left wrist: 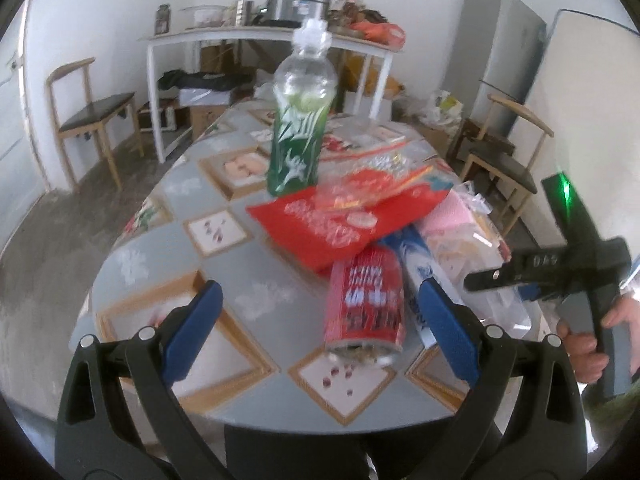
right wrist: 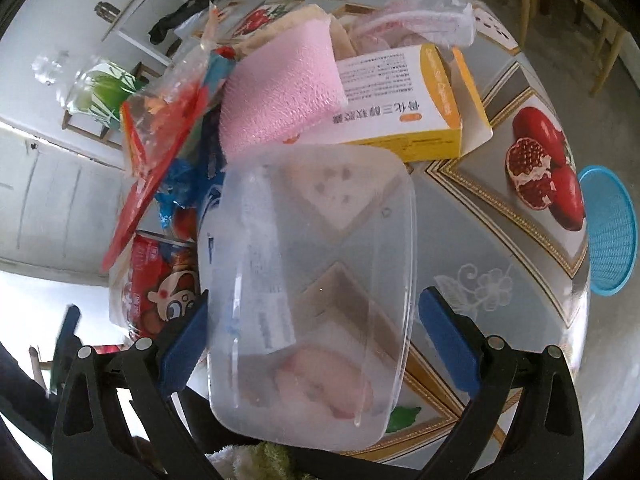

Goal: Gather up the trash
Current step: 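Grasp the clear plastic box with the right gripper while the left gripper reaches for the clear bag, then carry the clear box and clear bag to the blue basket and release both, then grasp the red snack bag with the left gripper while the right gripper grasps the pink sponge, then carry the red bag and pink sponge to the blue basket and release them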

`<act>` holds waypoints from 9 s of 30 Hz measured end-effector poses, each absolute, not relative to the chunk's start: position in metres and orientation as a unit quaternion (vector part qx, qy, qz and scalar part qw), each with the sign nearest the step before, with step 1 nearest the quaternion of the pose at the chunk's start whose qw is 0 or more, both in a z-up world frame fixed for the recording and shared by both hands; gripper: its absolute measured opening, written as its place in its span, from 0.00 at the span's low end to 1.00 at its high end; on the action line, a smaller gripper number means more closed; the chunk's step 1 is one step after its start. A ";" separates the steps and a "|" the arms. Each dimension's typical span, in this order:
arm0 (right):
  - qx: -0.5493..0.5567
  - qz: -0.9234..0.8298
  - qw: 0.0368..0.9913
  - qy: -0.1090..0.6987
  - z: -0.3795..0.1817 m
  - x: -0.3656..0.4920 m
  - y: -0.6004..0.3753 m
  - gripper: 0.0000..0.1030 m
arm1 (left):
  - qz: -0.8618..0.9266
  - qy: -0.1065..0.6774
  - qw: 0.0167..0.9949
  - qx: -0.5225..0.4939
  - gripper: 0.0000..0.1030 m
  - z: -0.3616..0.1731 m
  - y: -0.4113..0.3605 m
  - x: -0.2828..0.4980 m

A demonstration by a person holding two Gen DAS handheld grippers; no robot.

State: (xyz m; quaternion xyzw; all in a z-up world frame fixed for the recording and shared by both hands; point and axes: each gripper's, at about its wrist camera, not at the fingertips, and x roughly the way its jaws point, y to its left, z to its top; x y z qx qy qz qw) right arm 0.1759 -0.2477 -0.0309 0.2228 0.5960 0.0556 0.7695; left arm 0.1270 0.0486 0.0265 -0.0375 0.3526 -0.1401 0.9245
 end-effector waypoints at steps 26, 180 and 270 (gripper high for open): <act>0.326 0.088 0.759 0.556 -0.039 0.137 -0.313 0.85 | -0.240 0.387 0.868 0.200 0.17 0.021 -0.083 0.252; 0.419 0.124 0.738 0.514 -0.032 0.253 -0.322 0.41 | -0.243 0.474 0.731 -0.426 0.05 -0.060 0.066 0.259; 0.528 -0.286 0.710 0.369 -0.169 -0.013 -0.701 0.25 | -0.416 0.609 0.665 0.117 0.00 -0.101 -0.537 0.224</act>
